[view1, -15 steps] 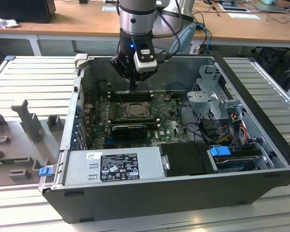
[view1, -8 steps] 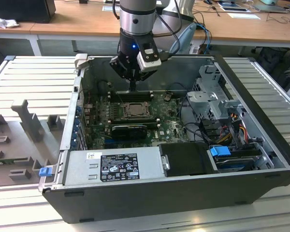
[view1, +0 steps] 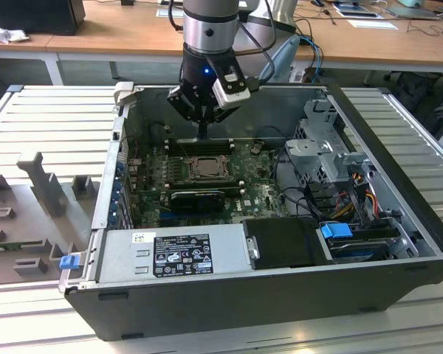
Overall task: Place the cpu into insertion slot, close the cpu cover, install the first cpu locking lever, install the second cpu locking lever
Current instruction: 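Install the first cpu locking lever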
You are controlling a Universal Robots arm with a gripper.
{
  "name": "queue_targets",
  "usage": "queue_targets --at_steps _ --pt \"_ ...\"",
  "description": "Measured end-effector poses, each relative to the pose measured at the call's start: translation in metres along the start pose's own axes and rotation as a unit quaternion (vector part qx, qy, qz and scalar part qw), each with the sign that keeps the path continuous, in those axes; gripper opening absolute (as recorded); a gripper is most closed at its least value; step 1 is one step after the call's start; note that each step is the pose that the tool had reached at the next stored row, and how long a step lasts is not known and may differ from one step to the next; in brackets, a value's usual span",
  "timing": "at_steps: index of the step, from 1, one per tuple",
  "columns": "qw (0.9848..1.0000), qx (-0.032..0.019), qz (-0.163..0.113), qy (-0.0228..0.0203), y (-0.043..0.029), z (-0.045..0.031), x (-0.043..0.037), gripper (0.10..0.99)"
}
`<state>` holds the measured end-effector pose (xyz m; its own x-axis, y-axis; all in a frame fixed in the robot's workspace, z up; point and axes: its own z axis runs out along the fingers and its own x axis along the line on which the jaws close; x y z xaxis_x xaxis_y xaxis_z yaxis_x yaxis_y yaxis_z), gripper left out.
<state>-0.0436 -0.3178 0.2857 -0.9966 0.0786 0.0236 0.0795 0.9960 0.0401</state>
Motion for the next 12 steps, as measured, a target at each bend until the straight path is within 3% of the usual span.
queue_targets --at_steps 7,12 --pt "0.9991 0.0011 -0.043 0.0017 0.0 0.0003 0.0 0.106" --pt "0.9958 0.0022 -0.092 0.0035 -0.0001 0.0019 0.0 0.106"
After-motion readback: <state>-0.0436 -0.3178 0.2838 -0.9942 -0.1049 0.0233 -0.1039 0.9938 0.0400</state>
